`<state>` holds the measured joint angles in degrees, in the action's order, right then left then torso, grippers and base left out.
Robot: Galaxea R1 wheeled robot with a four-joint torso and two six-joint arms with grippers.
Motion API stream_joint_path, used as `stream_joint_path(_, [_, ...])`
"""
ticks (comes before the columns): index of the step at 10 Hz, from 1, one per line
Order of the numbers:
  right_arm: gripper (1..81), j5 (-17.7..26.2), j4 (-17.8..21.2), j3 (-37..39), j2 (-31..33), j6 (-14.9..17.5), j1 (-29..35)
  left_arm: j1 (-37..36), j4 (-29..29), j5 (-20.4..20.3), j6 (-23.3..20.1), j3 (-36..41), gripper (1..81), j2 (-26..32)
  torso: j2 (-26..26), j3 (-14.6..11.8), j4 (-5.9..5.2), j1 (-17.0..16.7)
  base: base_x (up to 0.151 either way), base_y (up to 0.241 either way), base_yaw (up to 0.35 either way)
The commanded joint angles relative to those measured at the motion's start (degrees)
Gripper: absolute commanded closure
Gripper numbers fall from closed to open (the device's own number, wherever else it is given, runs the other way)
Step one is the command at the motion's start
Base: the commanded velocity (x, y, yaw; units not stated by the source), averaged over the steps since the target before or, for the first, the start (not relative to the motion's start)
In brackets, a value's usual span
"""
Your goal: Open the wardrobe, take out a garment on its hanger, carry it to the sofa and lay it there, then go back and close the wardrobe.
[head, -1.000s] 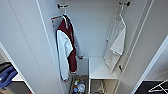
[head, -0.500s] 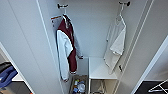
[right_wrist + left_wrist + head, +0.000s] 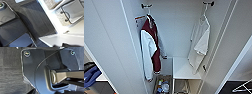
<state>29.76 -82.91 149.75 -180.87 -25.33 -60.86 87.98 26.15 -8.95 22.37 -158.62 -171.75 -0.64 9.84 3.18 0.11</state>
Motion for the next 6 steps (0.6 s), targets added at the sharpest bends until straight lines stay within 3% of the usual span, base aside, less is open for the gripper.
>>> stream_joint_path(1, [1.0, 7.2, -2.2, -1.9, -4.1, -0.3, 10.5, -1.3, 0.0, 3.0, -0.1, -0.2, 1.0, 0.1, 0.0, 0.0, 0.0, 0.0, 0.0, 0.0, 0.0])
stream_joint_path(5, [1.0, 8.7, -2.3, 0.6, -2.8, -1.0, 16.6, -1.3, 0.1, 3.0, -0.1, -0.2, 1.0, 0.1, 0.0, 0.0, 0.0, 0.0, 0.0, 0.0, 0.0])
stream_joint_path(6, [1.0, 9.1, -2.2, 1.9, -1.2, -2.4, 16.9, -1.3, 0.1, 3.0, -0.1, -0.2, 1.0, 0.0, 0.0, 0.0, 0.0, 0.0, 0.0, 0.0, 0.0])
